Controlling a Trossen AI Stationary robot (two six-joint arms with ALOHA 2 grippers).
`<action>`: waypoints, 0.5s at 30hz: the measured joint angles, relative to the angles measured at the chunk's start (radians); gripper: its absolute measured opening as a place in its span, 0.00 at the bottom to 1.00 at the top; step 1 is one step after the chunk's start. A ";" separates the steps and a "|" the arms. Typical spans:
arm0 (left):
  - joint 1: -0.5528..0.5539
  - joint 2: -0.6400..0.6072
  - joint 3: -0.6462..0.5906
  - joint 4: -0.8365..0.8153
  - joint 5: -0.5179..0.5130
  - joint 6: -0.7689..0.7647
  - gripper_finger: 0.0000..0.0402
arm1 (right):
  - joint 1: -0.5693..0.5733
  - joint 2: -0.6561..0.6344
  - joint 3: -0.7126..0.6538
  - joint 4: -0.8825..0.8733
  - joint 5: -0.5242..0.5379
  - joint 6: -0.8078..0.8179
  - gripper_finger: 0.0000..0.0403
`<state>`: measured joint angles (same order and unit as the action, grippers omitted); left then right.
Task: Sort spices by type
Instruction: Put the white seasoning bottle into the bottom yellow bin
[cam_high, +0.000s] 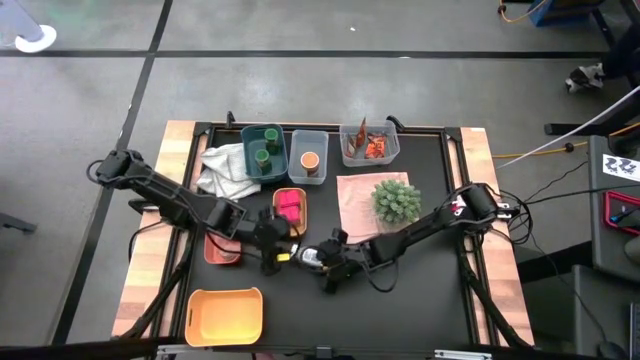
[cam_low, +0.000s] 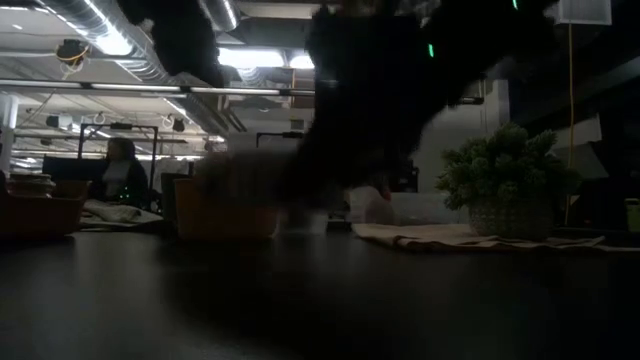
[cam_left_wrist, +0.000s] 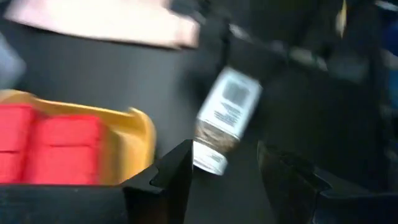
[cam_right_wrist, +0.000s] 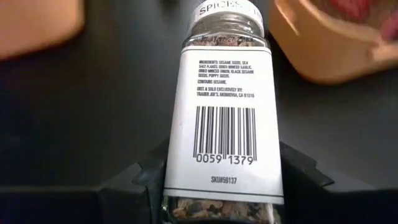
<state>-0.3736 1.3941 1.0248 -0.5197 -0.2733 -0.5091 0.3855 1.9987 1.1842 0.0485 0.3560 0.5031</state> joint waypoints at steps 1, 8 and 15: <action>-0.005 0.000 0.000 -0.004 0.033 -0.002 0.42 | 0.000 -0.011 0.009 -0.001 -0.011 -0.022 0.51; -0.041 0.000 0.000 -0.056 0.123 -0.034 0.42 | 0.000 -0.040 0.095 -0.010 -0.049 -0.175 0.51; -0.052 0.000 0.001 -0.051 0.125 -0.122 0.42 | 0.001 -0.042 0.166 -0.142 -0.061 -0.197 0.51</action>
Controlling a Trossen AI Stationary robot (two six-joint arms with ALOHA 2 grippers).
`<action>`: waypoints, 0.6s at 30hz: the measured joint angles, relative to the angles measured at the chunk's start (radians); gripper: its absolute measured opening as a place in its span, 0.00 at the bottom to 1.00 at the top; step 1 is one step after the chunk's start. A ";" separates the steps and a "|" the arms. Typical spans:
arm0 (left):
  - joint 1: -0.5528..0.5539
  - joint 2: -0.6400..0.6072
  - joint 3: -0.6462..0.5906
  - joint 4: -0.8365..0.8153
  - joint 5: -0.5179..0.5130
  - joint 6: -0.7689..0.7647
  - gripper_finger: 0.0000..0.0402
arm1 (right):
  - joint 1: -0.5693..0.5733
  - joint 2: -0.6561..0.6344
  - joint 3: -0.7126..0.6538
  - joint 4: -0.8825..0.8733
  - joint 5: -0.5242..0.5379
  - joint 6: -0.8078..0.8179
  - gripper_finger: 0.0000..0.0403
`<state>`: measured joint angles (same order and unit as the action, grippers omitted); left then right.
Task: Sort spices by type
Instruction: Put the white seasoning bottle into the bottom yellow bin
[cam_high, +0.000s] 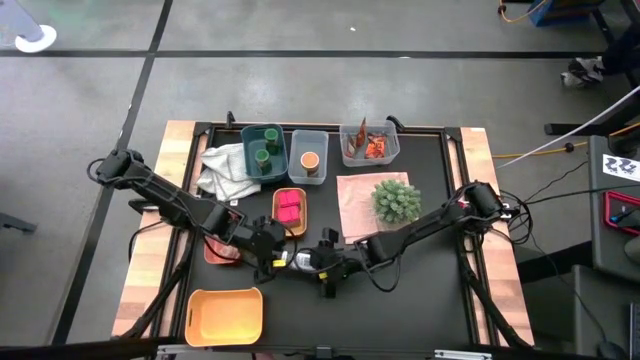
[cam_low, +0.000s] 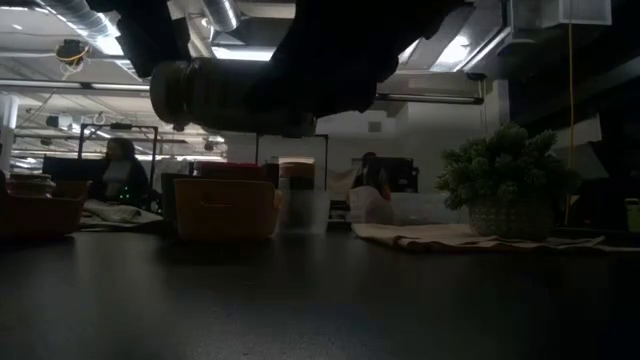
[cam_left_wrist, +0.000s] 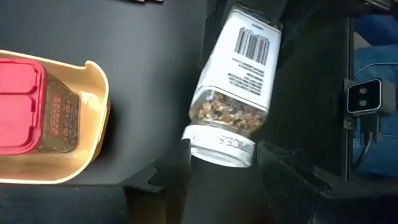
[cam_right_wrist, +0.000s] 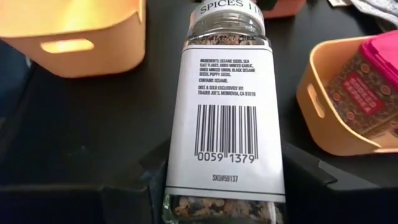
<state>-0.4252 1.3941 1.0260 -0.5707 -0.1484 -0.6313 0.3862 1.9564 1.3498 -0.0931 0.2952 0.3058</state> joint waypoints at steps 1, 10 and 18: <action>0.000 0.000 0.000 0.000 0.000 -0.003 0.42 | 0.000 0.000 0.005 -0.012 0.000 0.000 0.51; -0.001 0.028 0.001 0.004 -0.011 -0.069 0.42 | 0.000 0.000 0.027 -0.031 -0.002 -0.001 0.51; -0.026 0.056 0.001 0.003 -0.005 0.037 0.42 | 0.000 -0.009 0.028 -0.035 0.002 -0.021 0.50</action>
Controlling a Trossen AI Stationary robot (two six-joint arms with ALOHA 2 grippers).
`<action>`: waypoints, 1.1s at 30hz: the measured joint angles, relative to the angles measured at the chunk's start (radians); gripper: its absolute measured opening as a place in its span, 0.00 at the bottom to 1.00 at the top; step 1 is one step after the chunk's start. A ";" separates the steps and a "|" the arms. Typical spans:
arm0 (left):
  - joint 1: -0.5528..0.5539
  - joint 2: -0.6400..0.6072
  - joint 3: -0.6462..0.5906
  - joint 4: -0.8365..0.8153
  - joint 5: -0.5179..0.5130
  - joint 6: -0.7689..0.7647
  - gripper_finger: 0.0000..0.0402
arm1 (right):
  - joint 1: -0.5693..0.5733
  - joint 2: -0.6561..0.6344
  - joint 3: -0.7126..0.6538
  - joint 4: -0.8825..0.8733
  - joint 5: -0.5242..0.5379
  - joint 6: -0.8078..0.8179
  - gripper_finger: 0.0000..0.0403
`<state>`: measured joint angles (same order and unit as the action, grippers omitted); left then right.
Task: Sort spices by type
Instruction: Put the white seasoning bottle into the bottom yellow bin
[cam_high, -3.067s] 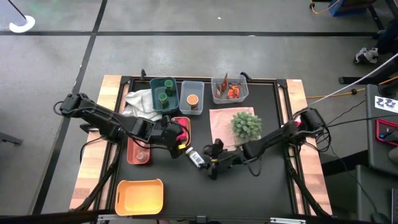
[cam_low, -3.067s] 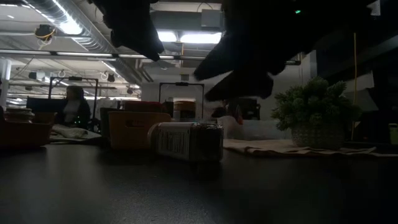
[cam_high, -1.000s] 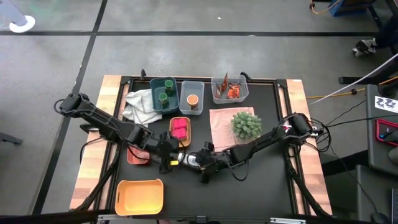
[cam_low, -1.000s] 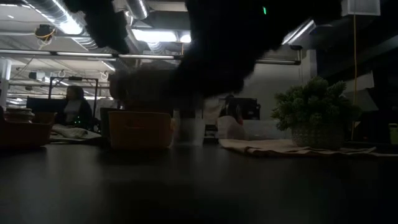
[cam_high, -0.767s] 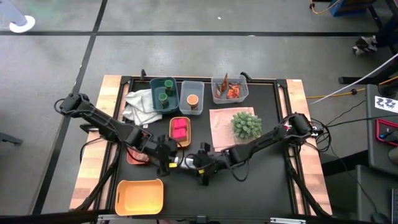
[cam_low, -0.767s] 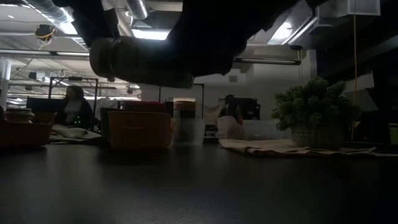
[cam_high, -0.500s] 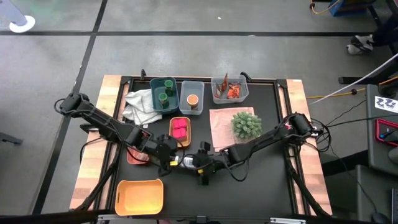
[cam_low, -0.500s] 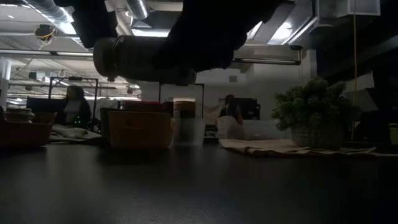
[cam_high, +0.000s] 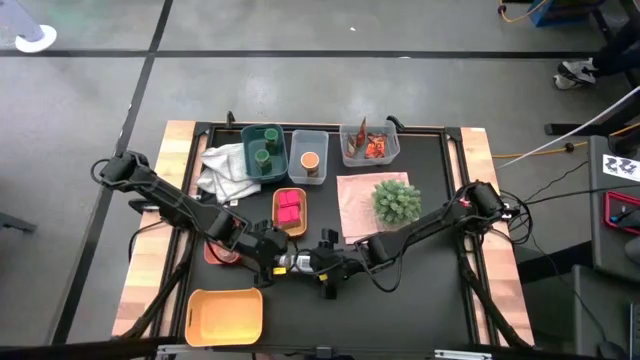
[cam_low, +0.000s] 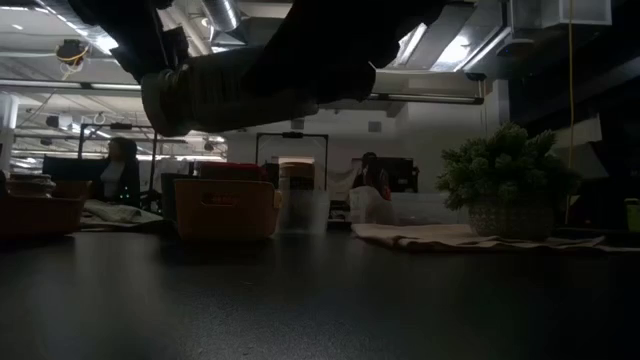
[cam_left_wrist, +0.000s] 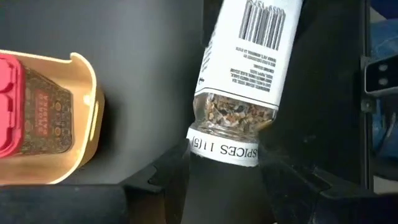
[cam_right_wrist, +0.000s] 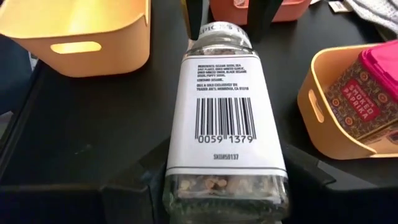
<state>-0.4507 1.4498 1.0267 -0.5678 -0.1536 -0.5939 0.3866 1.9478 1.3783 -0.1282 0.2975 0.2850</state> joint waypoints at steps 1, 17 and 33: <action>-0.003 -0.004 0.000 0.000 0.001 0.010 0.42 | 0.000 -0.001 0.000 0.000 0.000 -0.003 0.50; -0.046 -0.005 0.000 -0.153 0.149 -0.159 0.42 | -0.002 -0.025 0.002 -0.022 0.012 -0.005 0.50; -0.019 0.011 0.000 -0.145 0.079 -0.189 0.42 | -0.002 -0.132 0.002 -0.129 0.007 -0.029 0.50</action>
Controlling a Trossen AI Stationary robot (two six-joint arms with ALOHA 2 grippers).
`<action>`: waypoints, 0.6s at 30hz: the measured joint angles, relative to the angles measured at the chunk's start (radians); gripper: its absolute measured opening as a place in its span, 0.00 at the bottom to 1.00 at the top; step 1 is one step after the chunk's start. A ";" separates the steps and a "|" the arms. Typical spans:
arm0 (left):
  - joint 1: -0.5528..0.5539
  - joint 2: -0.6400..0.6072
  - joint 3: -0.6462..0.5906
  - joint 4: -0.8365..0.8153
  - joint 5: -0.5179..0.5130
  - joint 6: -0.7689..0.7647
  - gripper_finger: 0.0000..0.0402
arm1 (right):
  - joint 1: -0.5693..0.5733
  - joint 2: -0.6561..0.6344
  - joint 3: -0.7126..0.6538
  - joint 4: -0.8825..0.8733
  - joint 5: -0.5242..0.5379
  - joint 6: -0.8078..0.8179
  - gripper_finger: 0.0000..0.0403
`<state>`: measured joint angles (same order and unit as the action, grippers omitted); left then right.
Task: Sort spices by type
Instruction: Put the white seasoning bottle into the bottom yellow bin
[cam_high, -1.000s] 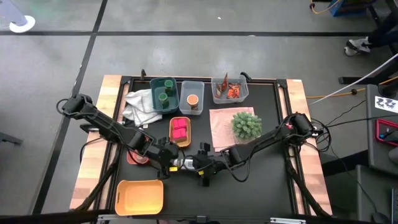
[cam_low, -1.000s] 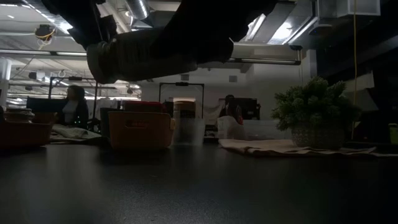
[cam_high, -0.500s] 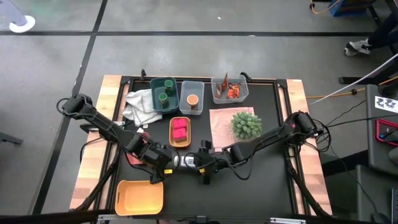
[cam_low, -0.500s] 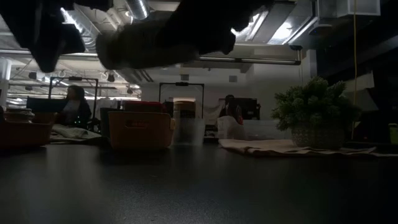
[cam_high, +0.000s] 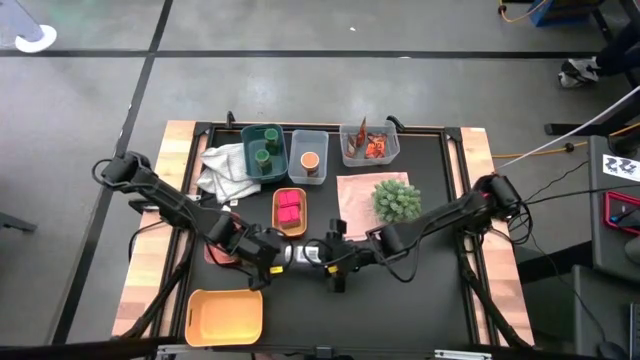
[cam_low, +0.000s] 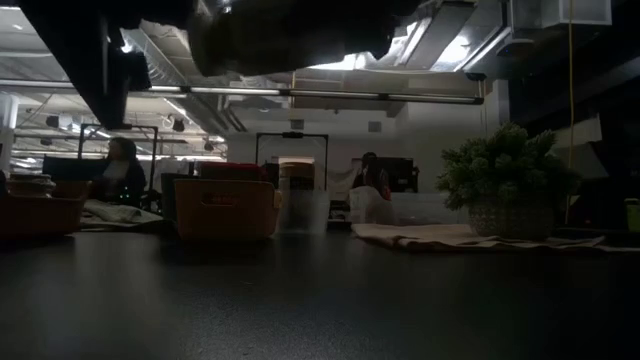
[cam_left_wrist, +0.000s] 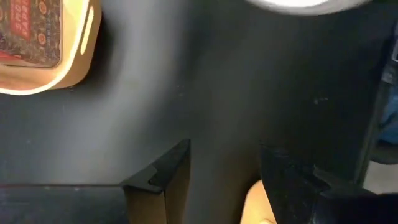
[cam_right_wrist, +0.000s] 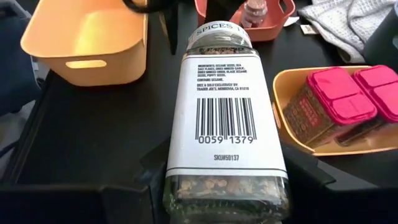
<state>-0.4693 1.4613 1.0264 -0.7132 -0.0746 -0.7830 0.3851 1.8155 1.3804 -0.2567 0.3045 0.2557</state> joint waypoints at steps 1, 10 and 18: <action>0.003 0.004 0.000 0.000 0.000 0.000 0.42 | 0.000 -0.006 0.000 -0.003 0.000 0.000 0.50; 0.052 0.039 0.000 0.055 -0.006 0.132 0.42 | 0.000 -0.024 0.000 -0.044 0.000 0.000 0.50; 0.080 0.042 0.000 0.071 -0.036 0.087 0.42 | 0.000 -0.024 0.000 -0.052 0.000 0.000 0.50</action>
<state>-0.3893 1.5036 1.0260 -0.6420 -0.1102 -0.6955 0.3855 1.7916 1.3800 -0.3089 0.3046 0.2562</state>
